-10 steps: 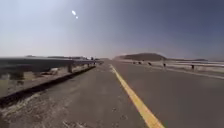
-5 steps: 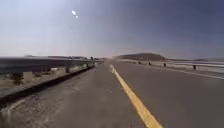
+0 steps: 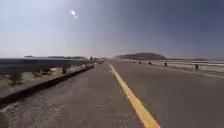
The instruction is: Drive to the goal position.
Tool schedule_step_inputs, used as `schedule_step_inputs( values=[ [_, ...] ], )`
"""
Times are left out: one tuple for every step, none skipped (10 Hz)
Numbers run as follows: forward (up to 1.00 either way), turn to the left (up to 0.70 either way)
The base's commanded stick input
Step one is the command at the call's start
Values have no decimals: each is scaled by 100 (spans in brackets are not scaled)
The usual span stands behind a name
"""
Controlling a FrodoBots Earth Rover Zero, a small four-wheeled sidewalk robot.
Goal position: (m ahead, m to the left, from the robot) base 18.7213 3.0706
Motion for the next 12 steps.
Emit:
schedule_step_inputs(
  values=[
    [50, 0],
    [50, 0],
    [50, 0],
    [50, 0],
    [50, 0],
    [50, 0],
    [50, 0],
    [50, 0],
    [50, 0],
    [50, 0],
    [50, 0],
    [50, 0]
  ],
)
